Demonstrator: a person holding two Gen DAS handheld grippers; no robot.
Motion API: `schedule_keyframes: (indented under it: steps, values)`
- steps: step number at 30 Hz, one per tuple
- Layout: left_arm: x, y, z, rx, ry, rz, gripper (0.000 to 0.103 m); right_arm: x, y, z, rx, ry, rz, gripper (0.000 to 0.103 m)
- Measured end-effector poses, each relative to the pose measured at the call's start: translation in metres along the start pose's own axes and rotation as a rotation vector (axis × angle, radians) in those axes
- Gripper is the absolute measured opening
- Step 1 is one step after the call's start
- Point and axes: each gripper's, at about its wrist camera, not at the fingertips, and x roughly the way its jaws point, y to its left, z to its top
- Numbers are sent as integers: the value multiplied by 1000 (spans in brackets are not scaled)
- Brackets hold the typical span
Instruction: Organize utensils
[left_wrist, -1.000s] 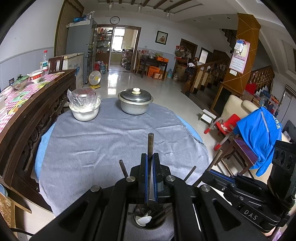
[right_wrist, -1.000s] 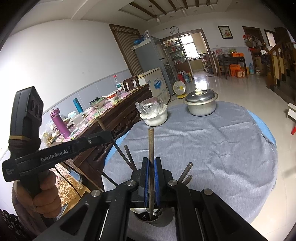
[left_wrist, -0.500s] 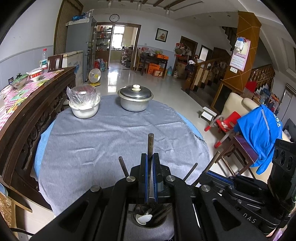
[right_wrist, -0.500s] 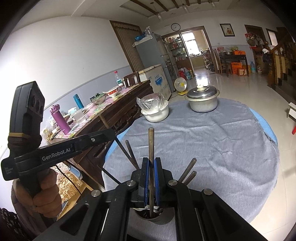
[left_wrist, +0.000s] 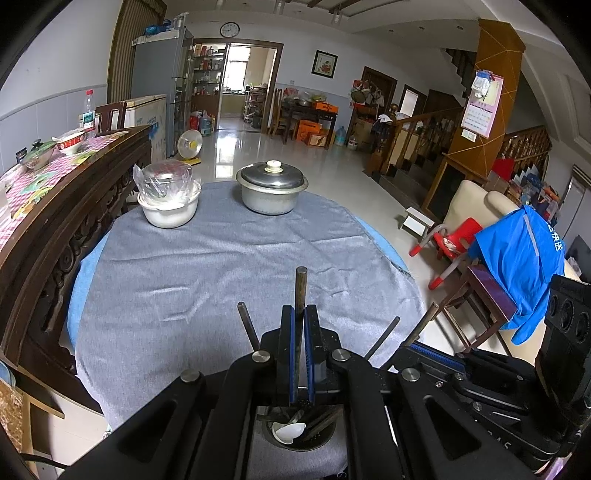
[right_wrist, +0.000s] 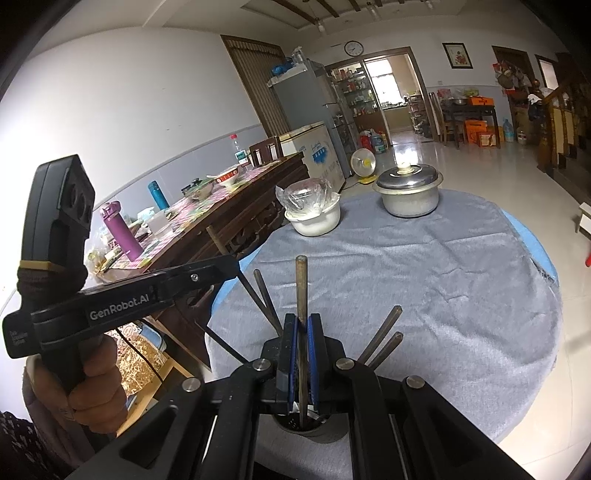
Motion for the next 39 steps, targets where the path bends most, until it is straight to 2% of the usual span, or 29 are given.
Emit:
schedule_keyframes:
  steps: [31, 39]
  values:
    - [15, -5, -6, 11, 54, -16, 5, 8, 2, -19, 10, 22, -46, 7]
    - [10, -10, -7, 14, 45, -33, 5, 1, 4, -18, 5, 13, -64, 7]
